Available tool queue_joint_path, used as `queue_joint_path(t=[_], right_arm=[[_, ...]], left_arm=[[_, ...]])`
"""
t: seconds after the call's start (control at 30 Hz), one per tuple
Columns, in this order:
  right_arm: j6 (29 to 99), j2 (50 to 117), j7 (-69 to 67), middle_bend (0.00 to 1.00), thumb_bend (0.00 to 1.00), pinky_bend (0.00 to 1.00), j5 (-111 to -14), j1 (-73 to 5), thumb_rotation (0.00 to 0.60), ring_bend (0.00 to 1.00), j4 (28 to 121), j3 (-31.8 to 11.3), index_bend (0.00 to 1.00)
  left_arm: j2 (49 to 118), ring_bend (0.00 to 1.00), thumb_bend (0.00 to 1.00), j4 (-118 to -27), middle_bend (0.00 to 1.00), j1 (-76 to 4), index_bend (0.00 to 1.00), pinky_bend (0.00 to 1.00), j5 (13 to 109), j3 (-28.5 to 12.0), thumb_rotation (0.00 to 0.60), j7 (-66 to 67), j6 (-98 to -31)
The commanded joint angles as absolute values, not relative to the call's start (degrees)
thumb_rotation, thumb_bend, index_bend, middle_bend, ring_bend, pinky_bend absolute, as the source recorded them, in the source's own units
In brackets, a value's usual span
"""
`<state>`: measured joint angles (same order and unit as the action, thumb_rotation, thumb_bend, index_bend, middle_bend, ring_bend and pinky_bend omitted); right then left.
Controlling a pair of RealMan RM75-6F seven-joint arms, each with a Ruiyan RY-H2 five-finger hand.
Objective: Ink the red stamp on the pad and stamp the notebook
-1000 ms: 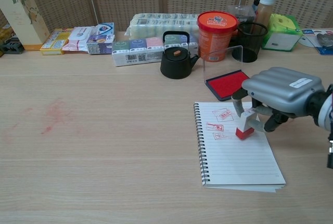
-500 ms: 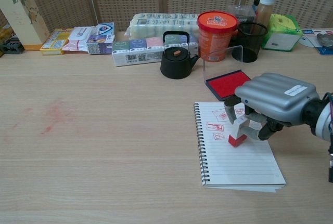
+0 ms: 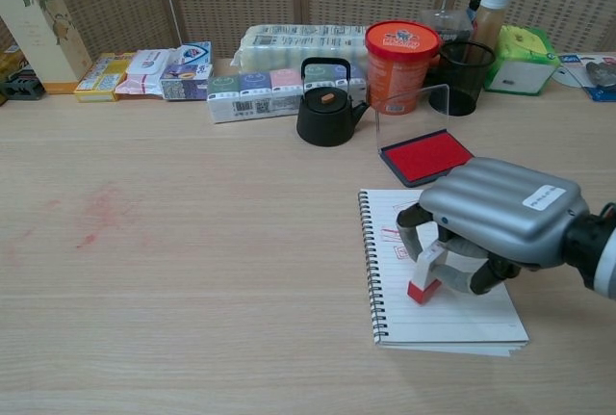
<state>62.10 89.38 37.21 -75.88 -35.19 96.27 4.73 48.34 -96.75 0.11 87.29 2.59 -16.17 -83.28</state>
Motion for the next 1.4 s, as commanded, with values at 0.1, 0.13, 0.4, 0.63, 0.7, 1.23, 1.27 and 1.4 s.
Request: queue_joint_path(t=[0.1, 0.13, 0.4, 0.63, 0.7, 1.23, 1.27, 1.4], right_arm=[[61.86, 89.14, 36.9, 0.94, 0.48, 1.0, -77.19, -34.74, 0.6, 1.0, 96.7, 5.3, 0.57], [61.81, 89.14, 36.82, 0.94, 0.48, 1.0, -77.44, -34.64, 0.6, 1.0, 96.67, 5.38, 0.57], [61.45, 89.46, 36.51, 0.94, 0.48, 1.0, -78.47, -34.07, 0.6, 1.0, 95.77, 5.2, 0.57], [61.18, 89.91, 35.5, 0.94, 0.48, 1.0, -78.98, -33.48, 0.6, 1.0, 94.13, 4.95, 0.57], [61.12, 90.12, 35.06, 0.94, 0.48, 1.0, -79.28, -33.25, 0.6, 1.0, 93.57, 5.07, 0.57], [60.23, 92.34, 31.38, 0.94, 0.48, 1.0, -81.7, -31.73, 0.6, 1.0, 88.1, 5.67, 0.57], [60.11, 92.42, 31.25, 0.94, 0.48, 1.0, -81.75, -31.66, 0.6, 1.0, 87.84, 5.66, 0.57], [59.9, 92.69, 30.65, 0.94, 0.48, 1.0, -81.9, -31.46, 0.6, 1.0, 87.04, 5.43, 0.57]], left_arm=[[48.36, 0.0, 0.03, -96.81, 0.0, 0.05, 0.0, 0.04, 87.19, 2.59, 0.6, -16.01, -83.14], [48.35, 0.0, 0.03, -96.84, 0.0, 0.04, 0.0, 0.04, 87.19, 2.58, 0.6, -15.98, -83.12], [48.41, 0.0, 0.03, -96.9, 0.0, 0.14, 0.0, 0.04, 87.28, 2.65, 0.6, -15.9, -83.3], [48.45, 0.0, 0.03, -96.85, 0.0, 0.1, 0.0, 0.04, 87.31, 2.66, 0.6, -15.93, -83.24], [48.45, 0.0, 0.03, -96.86, 0.0, 0.07, 0.0, 0.04, 87.25, 2.65, 0.6, -15.89, -83.16], [48.57, 0.0, 0.03, -97.02, 0.0, -0.02, 0.0, 0.04, 87.14, 2.7, 0.6, -15.41, -82.92], [48.57, 0.0, 0.03, -97.01, 0.0, 0.0, 0.0, 0.04, 87.14, 2.7, 0.6, -15.44, -82.95], [48.61, 0.0, 0.03, -96.93, 0.0, 0.02, 0.0, 0.04, 87.05, 2.69, 0.6, -15.48, -82.93]])
